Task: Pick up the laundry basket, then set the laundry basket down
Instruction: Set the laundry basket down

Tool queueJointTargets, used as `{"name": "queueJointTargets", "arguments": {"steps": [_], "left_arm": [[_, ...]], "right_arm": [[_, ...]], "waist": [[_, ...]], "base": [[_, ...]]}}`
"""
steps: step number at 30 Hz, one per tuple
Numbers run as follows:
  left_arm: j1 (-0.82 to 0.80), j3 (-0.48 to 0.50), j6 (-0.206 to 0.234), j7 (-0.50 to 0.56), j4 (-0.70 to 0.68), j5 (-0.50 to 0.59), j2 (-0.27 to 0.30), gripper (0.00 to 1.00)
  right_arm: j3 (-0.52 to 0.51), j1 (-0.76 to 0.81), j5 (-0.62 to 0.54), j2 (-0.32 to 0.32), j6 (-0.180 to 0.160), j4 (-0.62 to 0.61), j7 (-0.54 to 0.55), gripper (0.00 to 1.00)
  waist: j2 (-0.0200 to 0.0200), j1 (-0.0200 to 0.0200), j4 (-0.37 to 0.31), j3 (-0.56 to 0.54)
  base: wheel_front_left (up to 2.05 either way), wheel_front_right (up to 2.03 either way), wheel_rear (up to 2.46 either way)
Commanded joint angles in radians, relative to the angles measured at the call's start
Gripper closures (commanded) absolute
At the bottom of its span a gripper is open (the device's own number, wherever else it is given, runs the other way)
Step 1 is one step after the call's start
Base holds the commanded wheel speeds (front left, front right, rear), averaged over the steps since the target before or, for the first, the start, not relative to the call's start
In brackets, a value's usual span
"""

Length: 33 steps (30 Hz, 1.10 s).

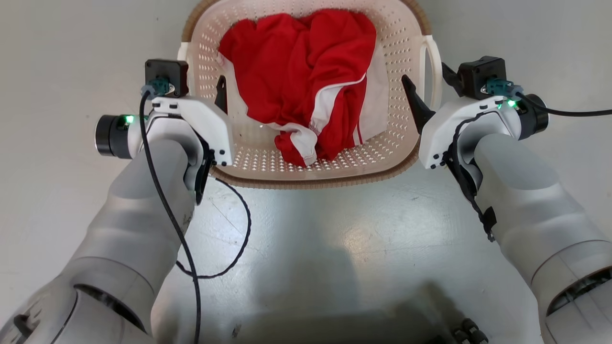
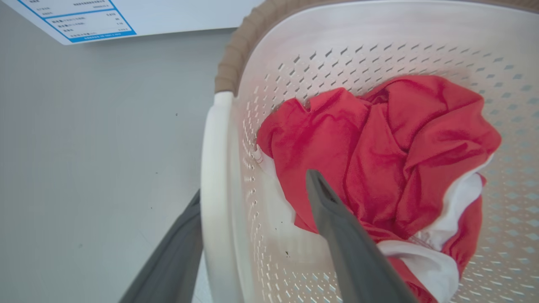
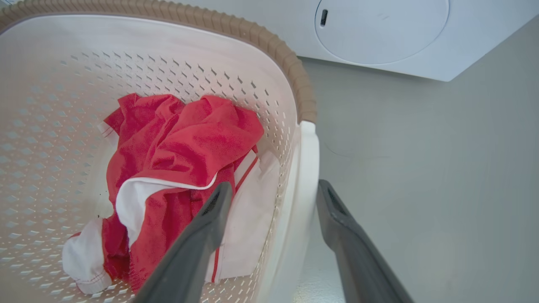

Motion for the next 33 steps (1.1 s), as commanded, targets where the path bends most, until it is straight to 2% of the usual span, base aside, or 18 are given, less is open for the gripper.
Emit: {"name": "queueJointTargets", "arguments": {"steps": [1, 9, 17, 25, 33], "left_arm": [[0.036, 0.016, 0.002, -0.005, 0.0, 0.004, 0.022, 0.0], [0.073, 0.035, 0.016, -0.005, -0.006, 0.001, 0.032, 0.0], [0.156, 0.093, 0.026, -0.005, -0.106, 0.026, 0.063, 0.0], [0.303, 0.208, 0.035, -0.005, -0.245, 0.074, 0.093, 0.0], [0.478, 0.344, 0.031, -0.005, -0.388, 0.151, 0.105, 0.0]], "right_arm": [[-0.016, 0.06, -0.028, 0.019, 0.006, -0.013, -0.014, 0.0], [-0.125, 0.09, -0.122, 0.015, 0.006, -0.053, -0.014, 0.0], [-0.297, 0.205, -0.279, -0.009, 0.006, -0.177, -0.014, 0.0], [-0.457, 0.357, -0.417, -0.003, 0.006, -0.301, -0.014, 0.0], [-0.544, 0.501, -0.482, 0.001, 0.006, -0.427, -0.014, 0.0]], "waist": [[0.0, 0.0, -0.002, -0.019], [0.0, 0.0, 0.001, -0.096], [0.0, 0.0, 0.018, -0.233], [0.0, 0.0, 0.029, -0.405], [0.0, 0.0, 0.047, -0.561]], "base": [[0.0, 0.0, 0.0], [0.0, 0.0, 0.0], [0.0, 0.0, 0.0], [0.0, 0.0, 0.0], [0.0, 0.0, 0.0]]}}
